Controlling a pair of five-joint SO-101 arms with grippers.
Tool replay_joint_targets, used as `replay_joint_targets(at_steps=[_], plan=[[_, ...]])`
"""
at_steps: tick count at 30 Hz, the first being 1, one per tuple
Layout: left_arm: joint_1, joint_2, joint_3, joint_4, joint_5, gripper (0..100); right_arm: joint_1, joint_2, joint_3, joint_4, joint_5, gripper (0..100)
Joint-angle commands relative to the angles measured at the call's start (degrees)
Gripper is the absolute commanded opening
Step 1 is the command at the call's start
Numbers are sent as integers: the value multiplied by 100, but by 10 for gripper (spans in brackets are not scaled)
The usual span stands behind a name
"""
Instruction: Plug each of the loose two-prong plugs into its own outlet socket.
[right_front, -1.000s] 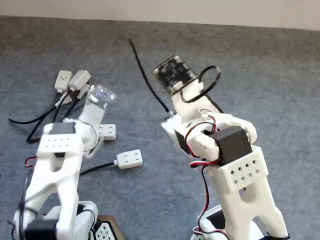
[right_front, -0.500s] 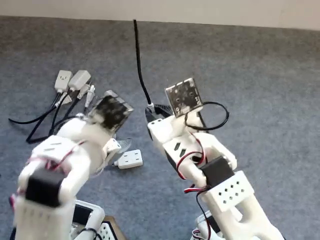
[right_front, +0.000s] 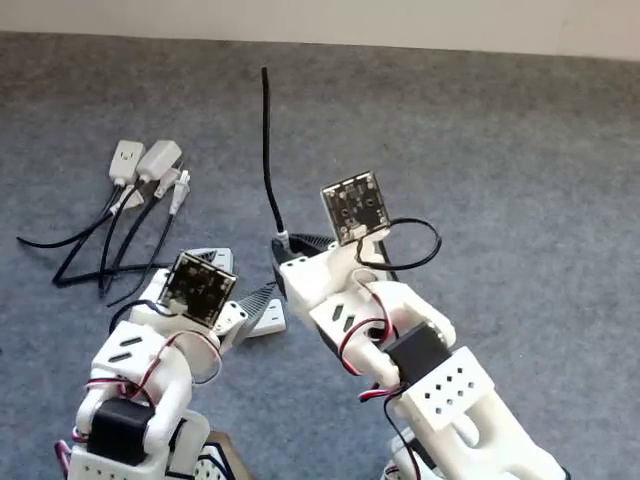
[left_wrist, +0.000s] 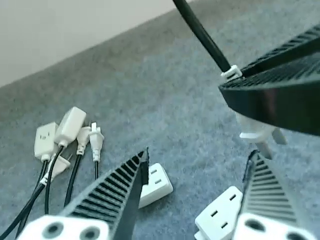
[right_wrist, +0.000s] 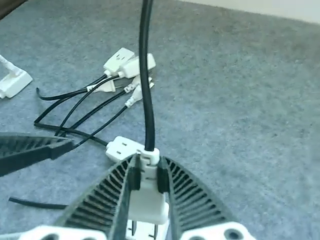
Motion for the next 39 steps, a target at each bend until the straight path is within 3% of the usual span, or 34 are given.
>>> replay_joint_targets(at_steps=[1,7,14,20,27,39], plan=[[101,-251,145,-193,44,303,-259,-154,-215,66,-202,5],[110,-215,110,-88,70,301,-365,-145,-215,75,-202,5],[637,-347,-593,1134,281,301,-92,-136,-233,40,-193,5],[752,-347,-57,404,273,300,-374,-145,-233,66,-422,5],[-242,-338,585,-554,53,300,-611,-154,-251,391,-413,5],[-312,-338,646,-624,44,300,66,-154,-1033,1789,132,5]])
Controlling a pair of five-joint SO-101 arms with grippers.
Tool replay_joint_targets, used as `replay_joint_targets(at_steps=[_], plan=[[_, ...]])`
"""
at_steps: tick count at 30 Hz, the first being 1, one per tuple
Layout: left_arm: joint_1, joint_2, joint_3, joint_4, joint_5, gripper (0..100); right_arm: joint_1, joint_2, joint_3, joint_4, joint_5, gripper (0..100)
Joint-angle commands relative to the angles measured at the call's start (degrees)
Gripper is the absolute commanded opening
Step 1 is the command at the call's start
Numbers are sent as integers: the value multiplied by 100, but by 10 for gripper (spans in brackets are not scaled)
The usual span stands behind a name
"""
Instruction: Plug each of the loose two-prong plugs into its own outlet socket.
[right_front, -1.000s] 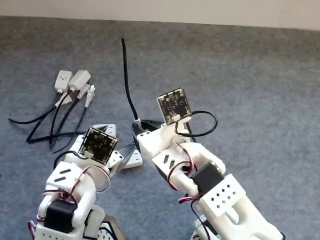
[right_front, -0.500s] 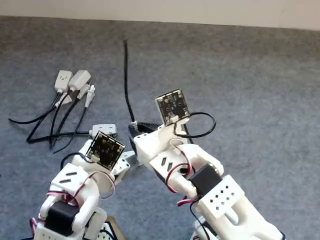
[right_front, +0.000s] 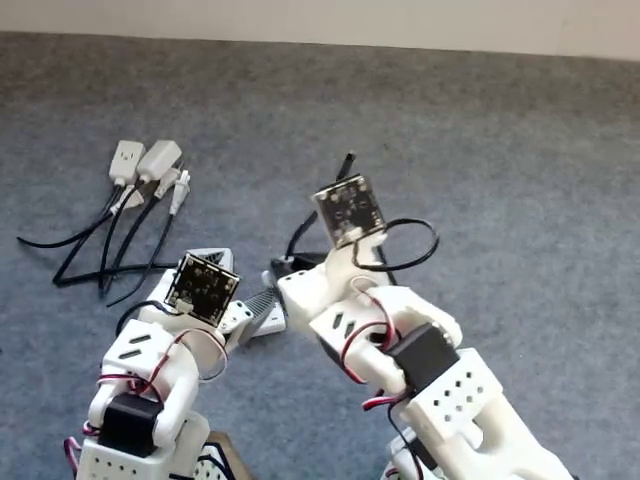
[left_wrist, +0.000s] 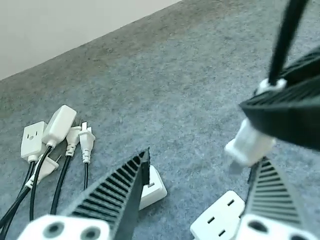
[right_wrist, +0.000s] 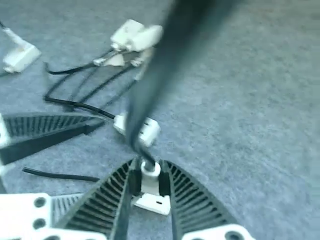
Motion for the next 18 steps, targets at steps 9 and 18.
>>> replay_joint_targets(at_steps=[9,18], plan=[[-154,-31,-40,-158,-53,299,286,-189,-356,637,396,5],[-154,-31,-22,-176,-53,299,119,-189,-356,1015,659,5]])
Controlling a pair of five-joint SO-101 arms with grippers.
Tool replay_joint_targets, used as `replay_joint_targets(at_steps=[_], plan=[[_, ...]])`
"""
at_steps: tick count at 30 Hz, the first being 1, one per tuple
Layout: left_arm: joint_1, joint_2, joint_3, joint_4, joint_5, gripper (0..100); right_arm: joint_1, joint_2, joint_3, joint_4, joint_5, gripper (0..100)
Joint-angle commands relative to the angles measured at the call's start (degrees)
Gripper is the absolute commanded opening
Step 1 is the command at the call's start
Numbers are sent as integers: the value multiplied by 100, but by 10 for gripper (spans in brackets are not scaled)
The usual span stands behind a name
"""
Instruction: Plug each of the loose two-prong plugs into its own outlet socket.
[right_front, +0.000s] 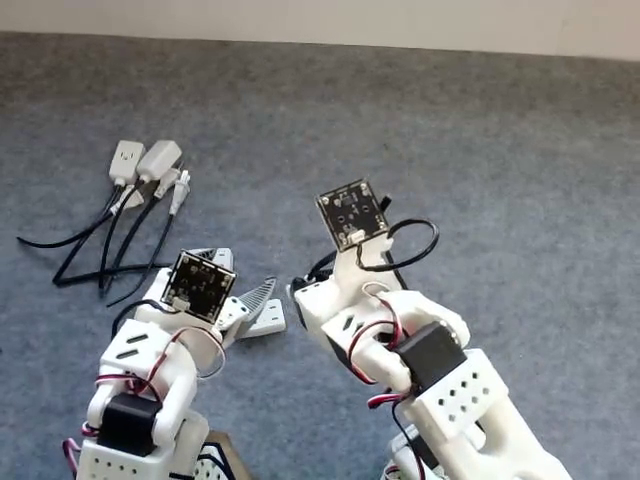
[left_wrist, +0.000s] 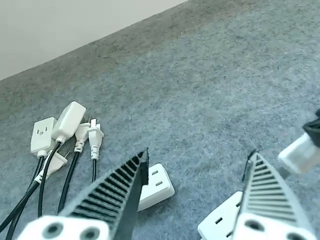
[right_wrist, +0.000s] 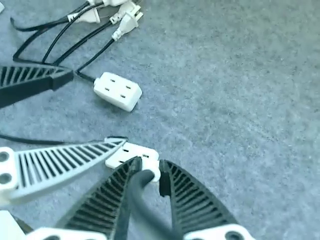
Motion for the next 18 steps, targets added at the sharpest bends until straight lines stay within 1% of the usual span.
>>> replay_joint_targets(at_steps=[1,5,8,11,14,18], plan=[[-84,-31,-22,-97,-44,299,-101,-101,-303,84,325,5],[-31,-31,-31,-70,-44,299,4,-57,-338,-136,167,5],[259,-40,-57,167,-44,299,31,-48,-321,-453,62,5],[523,-40,-40,246,-44,299,4,-48,-356,-479,-18,5],[602,-40,-13,229,-44,299,-4,-48,-356,-470,-18,5],[585,-31,13,202,-53,299,-347,-57,-365,-321,-26,5]])
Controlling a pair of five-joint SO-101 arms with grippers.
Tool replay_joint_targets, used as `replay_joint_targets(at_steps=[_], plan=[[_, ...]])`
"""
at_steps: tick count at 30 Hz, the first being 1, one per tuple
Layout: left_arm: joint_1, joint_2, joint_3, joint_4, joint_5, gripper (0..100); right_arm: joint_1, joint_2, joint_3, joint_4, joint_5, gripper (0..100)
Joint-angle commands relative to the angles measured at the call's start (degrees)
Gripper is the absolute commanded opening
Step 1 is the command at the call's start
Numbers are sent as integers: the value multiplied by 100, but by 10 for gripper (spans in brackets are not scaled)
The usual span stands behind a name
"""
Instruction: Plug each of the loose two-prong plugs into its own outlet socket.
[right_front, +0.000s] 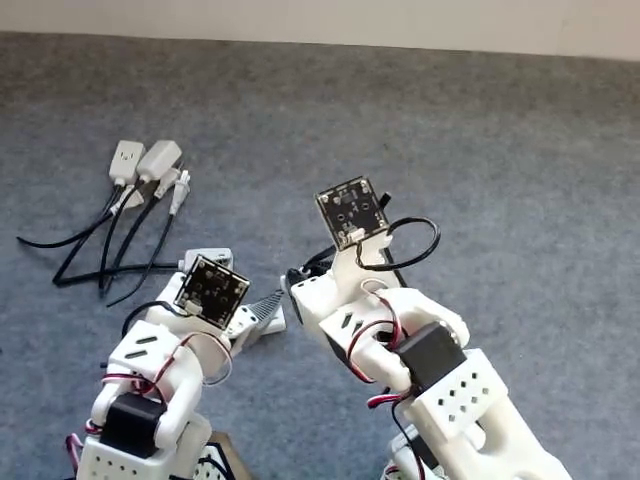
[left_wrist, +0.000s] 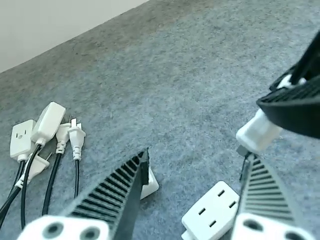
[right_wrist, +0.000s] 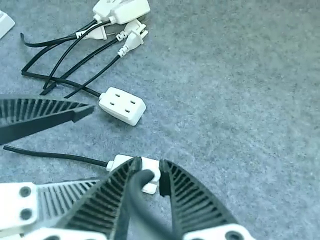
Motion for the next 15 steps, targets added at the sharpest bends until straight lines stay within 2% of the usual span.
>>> replay_joint_targets(at_steps=[1,6,11,15], plan=[[75,-31,75,-44,-62,299,-453,-66,-365,57,-70,5],[48,-31,514,-782,-62,299,-681,-57,-752,462,-18,5],[-303,-31,514,-844,-167,299,-664,-48,-857,725,352,5],[-303,-31,514,-844,-167,299,-664,-40,-681,734,501,5]])
